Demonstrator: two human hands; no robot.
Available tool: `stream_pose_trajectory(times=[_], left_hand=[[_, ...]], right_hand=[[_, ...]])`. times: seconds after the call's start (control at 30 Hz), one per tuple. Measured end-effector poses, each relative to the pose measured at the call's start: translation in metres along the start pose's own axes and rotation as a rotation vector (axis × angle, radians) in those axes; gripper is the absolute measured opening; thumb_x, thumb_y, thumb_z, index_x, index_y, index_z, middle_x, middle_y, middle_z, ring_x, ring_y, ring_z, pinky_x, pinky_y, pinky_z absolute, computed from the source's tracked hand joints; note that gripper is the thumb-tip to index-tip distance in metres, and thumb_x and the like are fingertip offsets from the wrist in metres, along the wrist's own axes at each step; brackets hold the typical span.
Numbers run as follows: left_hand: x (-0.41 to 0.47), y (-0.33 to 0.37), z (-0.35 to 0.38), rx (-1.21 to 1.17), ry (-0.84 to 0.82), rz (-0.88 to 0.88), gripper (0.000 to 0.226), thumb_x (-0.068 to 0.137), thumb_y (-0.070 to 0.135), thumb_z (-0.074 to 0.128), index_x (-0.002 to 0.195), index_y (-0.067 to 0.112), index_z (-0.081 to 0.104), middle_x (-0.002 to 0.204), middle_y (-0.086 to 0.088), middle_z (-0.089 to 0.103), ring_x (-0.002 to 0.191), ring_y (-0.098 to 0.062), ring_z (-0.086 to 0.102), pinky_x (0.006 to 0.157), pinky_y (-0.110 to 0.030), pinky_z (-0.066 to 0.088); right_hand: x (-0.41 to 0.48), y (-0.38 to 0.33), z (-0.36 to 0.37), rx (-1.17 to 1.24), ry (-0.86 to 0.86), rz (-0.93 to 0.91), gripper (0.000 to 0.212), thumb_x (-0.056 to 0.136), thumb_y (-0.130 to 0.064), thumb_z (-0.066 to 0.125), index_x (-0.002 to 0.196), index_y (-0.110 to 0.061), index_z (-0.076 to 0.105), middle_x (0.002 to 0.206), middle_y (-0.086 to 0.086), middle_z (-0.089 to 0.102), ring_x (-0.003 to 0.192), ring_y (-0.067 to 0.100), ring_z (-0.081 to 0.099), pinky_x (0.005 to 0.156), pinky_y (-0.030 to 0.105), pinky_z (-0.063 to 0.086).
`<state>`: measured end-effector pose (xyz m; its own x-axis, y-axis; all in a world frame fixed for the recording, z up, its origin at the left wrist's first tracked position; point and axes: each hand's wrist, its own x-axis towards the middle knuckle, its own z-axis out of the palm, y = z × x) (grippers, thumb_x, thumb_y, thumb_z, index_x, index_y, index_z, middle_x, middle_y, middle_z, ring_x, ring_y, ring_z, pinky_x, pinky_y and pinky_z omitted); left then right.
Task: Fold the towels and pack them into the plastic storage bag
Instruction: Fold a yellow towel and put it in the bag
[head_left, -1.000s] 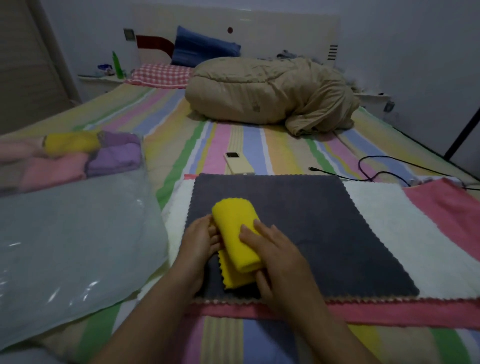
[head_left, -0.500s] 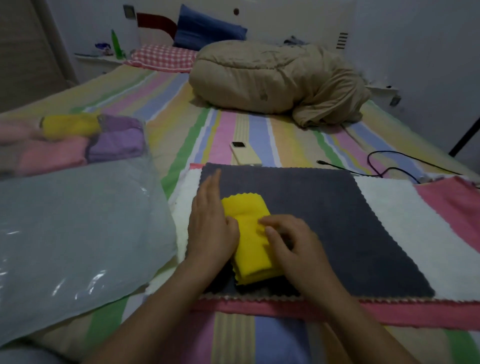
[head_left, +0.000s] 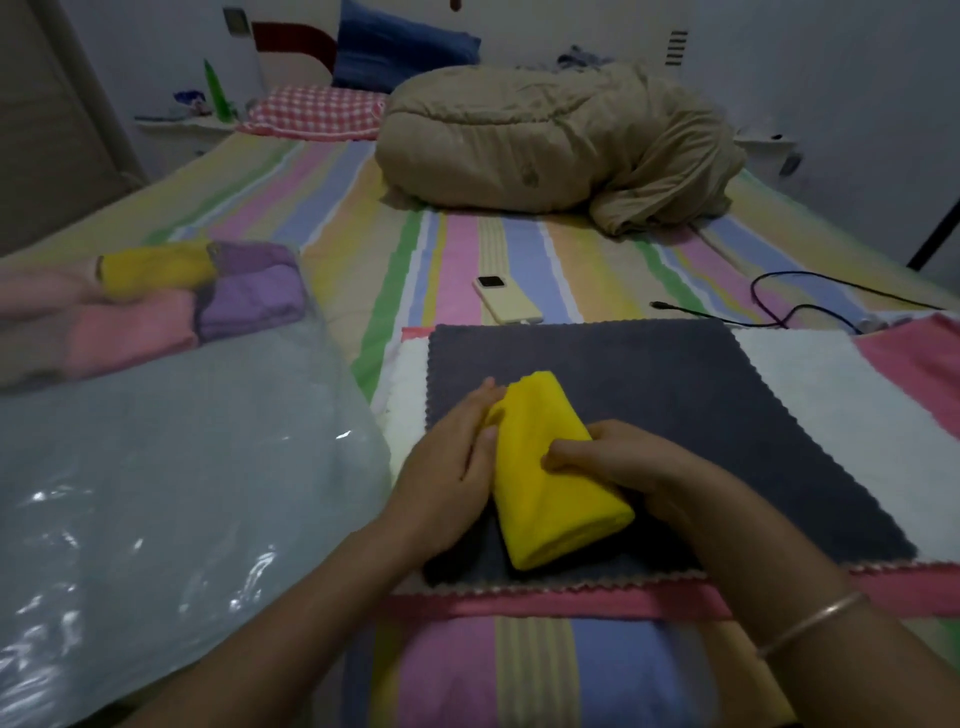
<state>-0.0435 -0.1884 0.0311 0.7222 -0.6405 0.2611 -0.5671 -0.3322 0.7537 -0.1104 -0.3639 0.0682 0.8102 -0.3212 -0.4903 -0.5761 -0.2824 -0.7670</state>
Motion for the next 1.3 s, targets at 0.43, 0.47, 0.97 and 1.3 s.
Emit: stream_pose_trajectory(times=[0.43,0.47,0.97,1.3], left_hand=[[-0.168,-0.101,-0.148,0.837,-0.030,-0.053,0.086,0.057,0.074,0.057,0.129,0.027,0.048,0.133,-0.002,0.055,0.125,-0.024,0.050,0.107,-0.044,0.026],[-0.176,-0.107,-0.158,0.839,-0.066,-0.063,0.085,0.058,0.072,0.058,0.130,0.028,0.047,0.134,-0.001,0.054,0.124,-0.025,0.052,0.104,-0.044,0.032],[-0.175,-0.069,-0.197,0.659,0.387,-0.189,0.003,0.079,0.024,0.072,0.079,0.026,0.074,0.076,0.005,0.073,0.074,-0.021,0.067,0.065,-0.031,0.051],[-0.133,-0.035,-0.177,-0.086,0.162,-0.333,0.016,0.086,0.025,0.069,0.085,0.010,0.076,0.075,-0.004,0.074,0.071,-0.017,0.071,0.064,-0.034,0.061]], right_hand=[[-0.079,-0.044,0.106,0.782,-0.207,-0.135,0.008,0.090,-0.020,0.058,0.098,-0.019,0.060,0.095,0.012,0.072,0.089,0.035,0.065,0.076,0.048,0.054],[-0.083,-0.048,0.116,0.774,-0.232,-0.128,0.009,0.090,-0.019,0.058,0.098,-0.017,0.061,0.089,0.011,0.073,0.084,0.034,0.066,0.074,0.047,0.054],[-0.112,-0.069,0.168,0.642,-0.235,-0.122,0.020,0.086,-0.018,0.061,0.106,-0.018,0.057,0.098,0.015,0.069,0.089,0.035,0.064,0.072,0.043,0.053],[-0.125,-0.063,0.150,0.542,-0.262,-0.232,0.047,0.058,-0.021,0.070,0.104,-0.017,0.058,0.086,0.012,0.073,0.072,0.030,0.069,0.056,0.037,0.057]])
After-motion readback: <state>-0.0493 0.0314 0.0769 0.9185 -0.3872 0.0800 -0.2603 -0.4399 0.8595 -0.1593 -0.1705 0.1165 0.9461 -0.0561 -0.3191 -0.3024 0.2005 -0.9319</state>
